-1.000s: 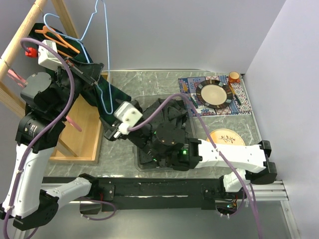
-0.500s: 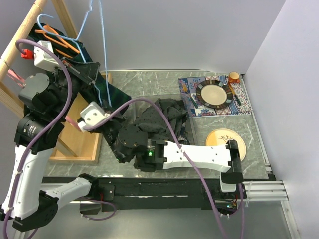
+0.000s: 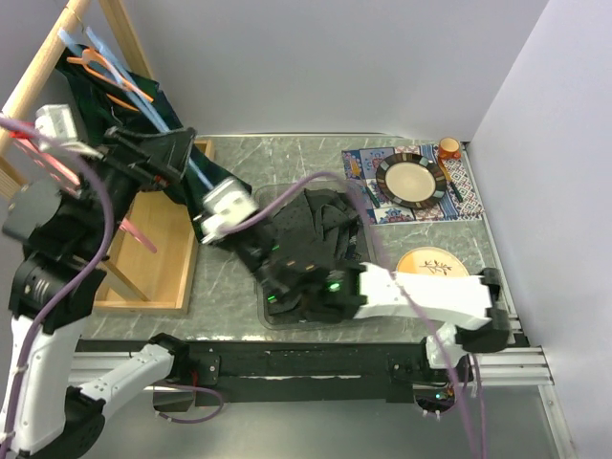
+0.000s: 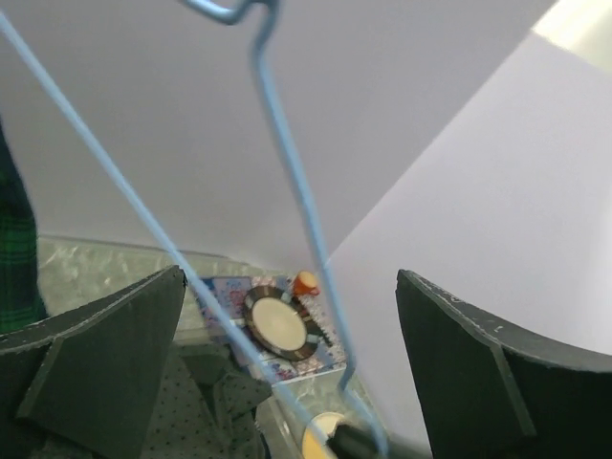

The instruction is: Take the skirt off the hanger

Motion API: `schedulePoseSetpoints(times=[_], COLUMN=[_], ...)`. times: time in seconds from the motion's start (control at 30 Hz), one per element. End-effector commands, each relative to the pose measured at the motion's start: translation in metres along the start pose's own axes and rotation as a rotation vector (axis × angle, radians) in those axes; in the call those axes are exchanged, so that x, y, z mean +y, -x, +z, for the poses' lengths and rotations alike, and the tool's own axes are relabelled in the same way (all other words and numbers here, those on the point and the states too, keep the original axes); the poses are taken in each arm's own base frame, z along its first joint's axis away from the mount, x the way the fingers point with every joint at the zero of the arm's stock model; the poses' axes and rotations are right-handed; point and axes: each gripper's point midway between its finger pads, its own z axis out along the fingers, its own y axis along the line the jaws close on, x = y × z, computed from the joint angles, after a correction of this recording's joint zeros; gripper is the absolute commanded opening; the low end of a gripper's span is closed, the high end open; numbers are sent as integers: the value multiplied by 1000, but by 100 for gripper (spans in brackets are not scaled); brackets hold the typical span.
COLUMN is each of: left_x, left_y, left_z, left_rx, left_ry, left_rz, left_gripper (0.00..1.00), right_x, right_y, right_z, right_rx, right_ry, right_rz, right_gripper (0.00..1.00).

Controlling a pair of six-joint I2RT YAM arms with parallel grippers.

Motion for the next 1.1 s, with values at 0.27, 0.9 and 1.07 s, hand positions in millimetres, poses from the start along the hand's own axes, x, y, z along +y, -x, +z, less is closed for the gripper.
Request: schedulePoseSetpoints(times=[0.27,0.9,1.07], left_x=[-98,-134,-134], left_y=[53,123,122], left_z=[-65,-118,-118], left_rx=[-62,-270,-272], left_ry=[-437,-520,-530], left_rz=[106,38,29], left_gripper=[97,97,97], right_x=[-35,12,19], right_y=[62,30,23], right_z=[-38,13,34], right_rx=[-78,145,141], right_ry=[263,293,286], right_rz=[375,416,398], right_gripper=[0,0,0])
